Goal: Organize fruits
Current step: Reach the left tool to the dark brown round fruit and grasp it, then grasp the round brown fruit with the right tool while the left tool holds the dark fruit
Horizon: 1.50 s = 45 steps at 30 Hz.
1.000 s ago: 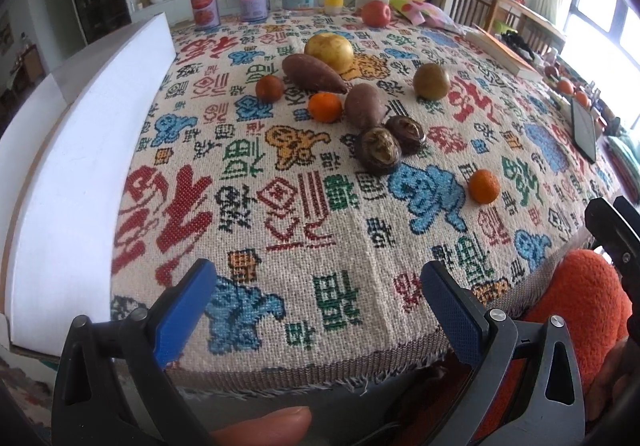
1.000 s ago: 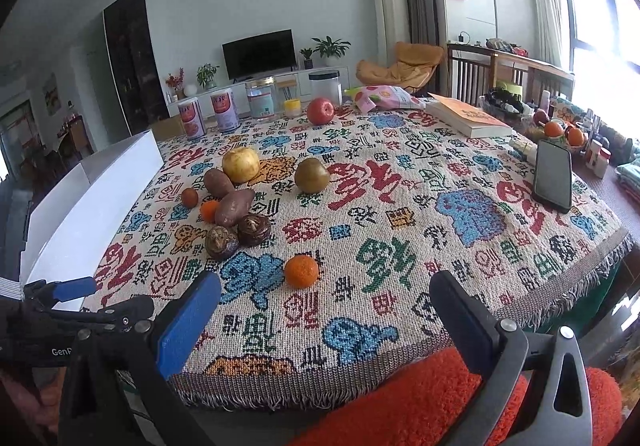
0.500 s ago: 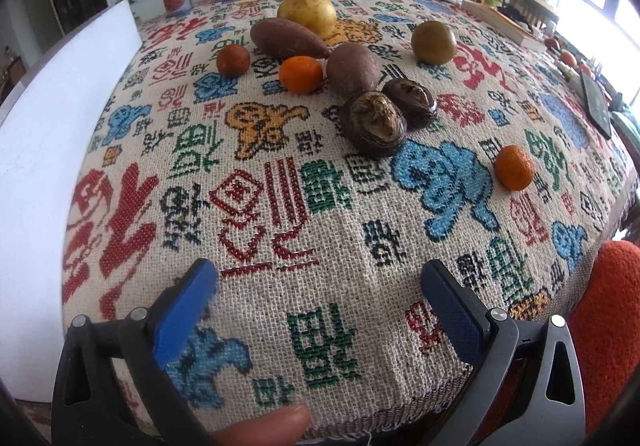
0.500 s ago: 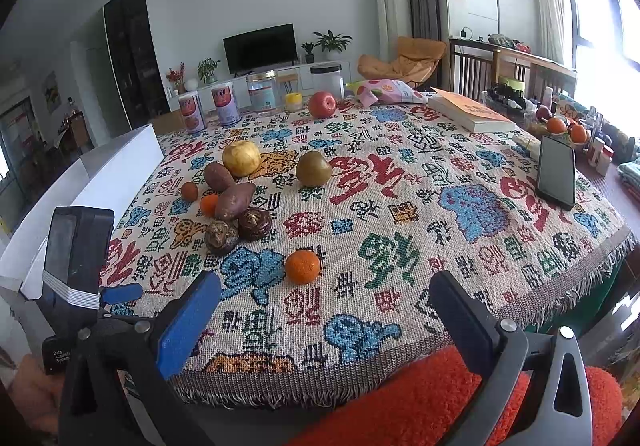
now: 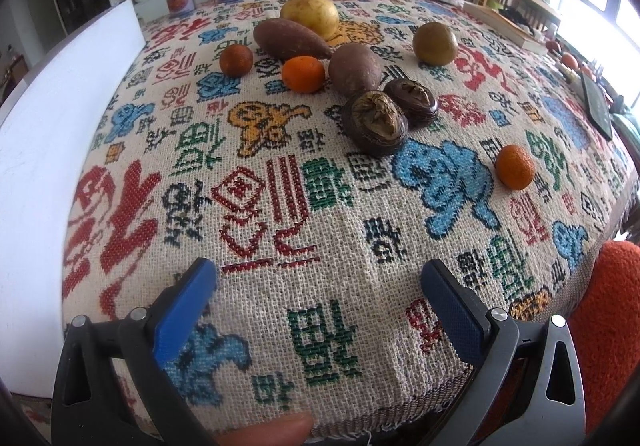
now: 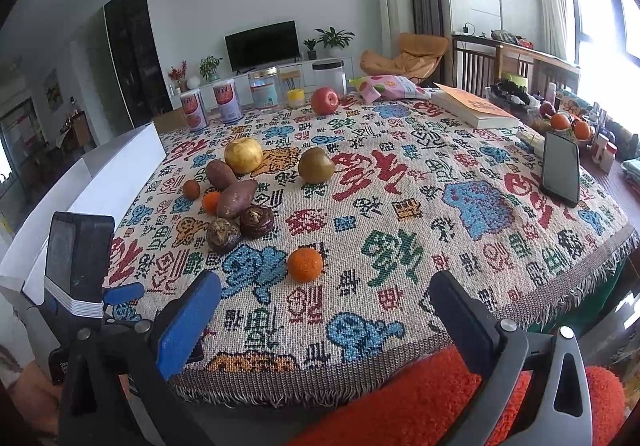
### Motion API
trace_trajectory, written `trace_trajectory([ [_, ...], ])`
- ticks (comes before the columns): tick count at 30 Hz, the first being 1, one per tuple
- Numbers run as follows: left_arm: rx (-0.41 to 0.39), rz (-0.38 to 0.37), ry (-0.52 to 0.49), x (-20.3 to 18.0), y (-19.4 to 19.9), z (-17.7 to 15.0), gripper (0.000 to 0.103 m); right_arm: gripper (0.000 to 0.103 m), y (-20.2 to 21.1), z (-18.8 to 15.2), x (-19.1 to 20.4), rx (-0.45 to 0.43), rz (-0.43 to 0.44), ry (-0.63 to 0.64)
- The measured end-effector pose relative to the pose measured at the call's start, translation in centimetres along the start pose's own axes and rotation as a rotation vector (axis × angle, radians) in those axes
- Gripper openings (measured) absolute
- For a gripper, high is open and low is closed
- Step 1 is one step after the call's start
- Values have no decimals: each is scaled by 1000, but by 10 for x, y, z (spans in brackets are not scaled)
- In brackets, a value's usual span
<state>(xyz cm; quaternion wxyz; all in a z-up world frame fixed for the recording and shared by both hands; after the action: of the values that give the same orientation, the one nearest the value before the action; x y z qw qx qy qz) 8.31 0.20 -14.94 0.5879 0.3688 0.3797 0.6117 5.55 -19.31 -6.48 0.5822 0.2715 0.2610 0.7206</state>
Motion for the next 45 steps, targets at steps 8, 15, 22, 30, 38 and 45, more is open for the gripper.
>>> trace_trajectory([
  [8,-4,2,7,0,0,0,103,103,0,0,0,-1,0,2],
  [15,28,-45,0,5,-1,7,102,103,0,0,0,-2,-1,3],
  [22,-57,-206,-12,8,13,44,101,103,0,-1,2,-2,4,10],
  [30,-18,-214,-80,-16,-18,74,73,103,1,-1,1,-1,5,4],
  [38,-44,-218,-92,-20,-21,75,41,103,1,-1,0,0,9,3],
  [45,-22,-165,32,28,-6,52,41,103,1,-1,-1,4,13,-6],
])
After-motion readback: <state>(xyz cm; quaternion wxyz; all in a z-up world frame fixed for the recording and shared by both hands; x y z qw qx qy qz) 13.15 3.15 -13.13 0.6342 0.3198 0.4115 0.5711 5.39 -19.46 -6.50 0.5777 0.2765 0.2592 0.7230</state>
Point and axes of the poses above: each gripper's, at about its wrist camera, not at the fingertips, and y roughly against the way its jaws point, x to its left, z to its top, the point moved 3 cm from there along -y, roughly the way its jaws point, and after that the axes turned 6 degrees about x, right-handed, at the moved point
